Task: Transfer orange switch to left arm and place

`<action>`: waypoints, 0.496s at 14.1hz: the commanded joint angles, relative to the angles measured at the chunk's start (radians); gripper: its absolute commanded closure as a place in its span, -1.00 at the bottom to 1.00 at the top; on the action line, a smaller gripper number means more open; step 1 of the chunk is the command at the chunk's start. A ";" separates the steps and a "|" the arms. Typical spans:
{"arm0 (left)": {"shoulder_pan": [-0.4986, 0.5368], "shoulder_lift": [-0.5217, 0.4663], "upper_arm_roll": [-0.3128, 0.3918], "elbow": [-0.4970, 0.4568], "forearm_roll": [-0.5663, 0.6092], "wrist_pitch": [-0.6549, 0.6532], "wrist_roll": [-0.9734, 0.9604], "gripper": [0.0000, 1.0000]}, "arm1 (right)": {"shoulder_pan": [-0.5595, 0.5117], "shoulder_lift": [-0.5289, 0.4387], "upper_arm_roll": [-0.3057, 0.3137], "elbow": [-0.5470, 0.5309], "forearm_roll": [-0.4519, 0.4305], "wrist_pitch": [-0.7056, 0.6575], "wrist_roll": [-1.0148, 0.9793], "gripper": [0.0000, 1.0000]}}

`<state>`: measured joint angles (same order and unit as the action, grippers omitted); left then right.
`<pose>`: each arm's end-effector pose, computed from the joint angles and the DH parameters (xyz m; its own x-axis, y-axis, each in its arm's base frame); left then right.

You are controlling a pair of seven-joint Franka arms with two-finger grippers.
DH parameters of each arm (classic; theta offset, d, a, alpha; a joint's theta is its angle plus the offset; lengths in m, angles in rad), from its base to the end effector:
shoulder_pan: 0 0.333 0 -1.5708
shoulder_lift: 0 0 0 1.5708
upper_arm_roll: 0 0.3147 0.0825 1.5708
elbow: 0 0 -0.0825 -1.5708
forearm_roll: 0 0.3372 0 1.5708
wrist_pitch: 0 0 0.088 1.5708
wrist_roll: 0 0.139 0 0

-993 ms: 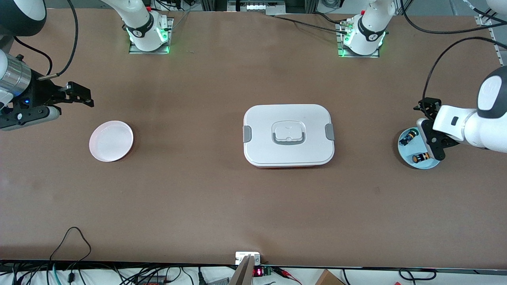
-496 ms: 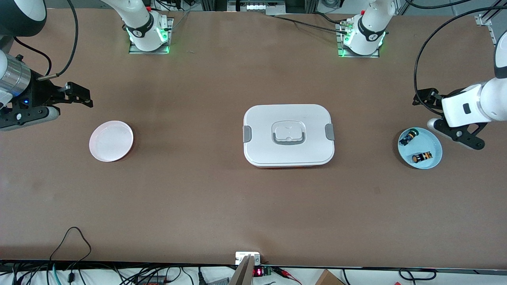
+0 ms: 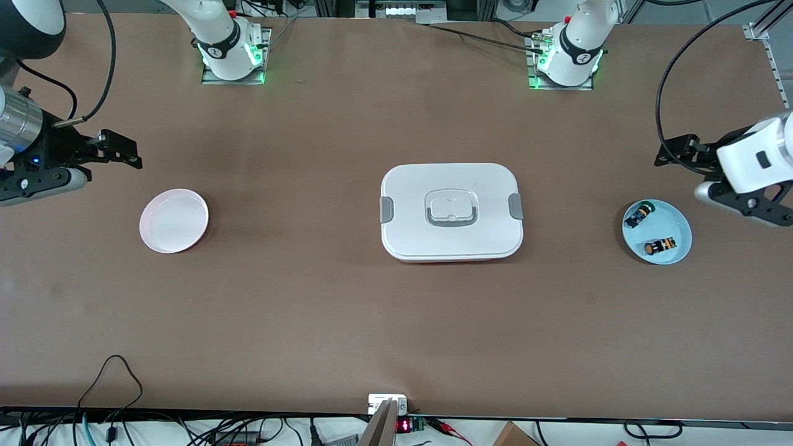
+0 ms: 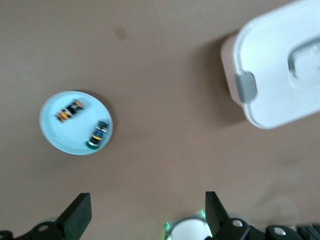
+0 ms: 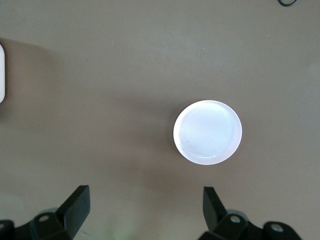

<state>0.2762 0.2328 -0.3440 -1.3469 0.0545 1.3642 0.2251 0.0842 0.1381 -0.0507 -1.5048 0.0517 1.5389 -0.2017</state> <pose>0.5447 -0.0068 0.5512 0.9398 -0.2836 -0.1906 -0.2757 -0.9589 0.0676 0.5398 0.0272 0.5442 0.9678 0.2341 -0.0926 0.2288 -0.9714 -0.0644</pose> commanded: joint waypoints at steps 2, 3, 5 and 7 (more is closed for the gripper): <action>-0.275 -0.233 0.331 -0.289 -0.016 0.237 -0.105 -1.00 | -0.030 -0.005 0.040 0.002 -0.038 0.007 0.011 -1.00; -0.296 -0.243 0.370 -0.328 -0.022 0.262 -0.101 -1.00 | -0.029 -0.003 0.040 0.001 -0.039 0.007 0.013 -1.00; -0.304 -0.277 0.398 -0.380 -0.025 0.312 -0.025 -1.00 | -0.032 -0.003 0.040 0.002 -0.039 0.010 0.016 -1.00; -0.311 -0.279 0.396 -0.379 -0.027 0.320 0.007 -1.00 | -0.030 -0.009 0.040 0.009 -0.036 0.012 0.016 -1.00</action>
<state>-0.0075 -0.0064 0.0356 -1.6792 0.0506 1.6553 0.1973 0.0695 0.1380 -0.0318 -1.5045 0.0285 1.5476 -0.2007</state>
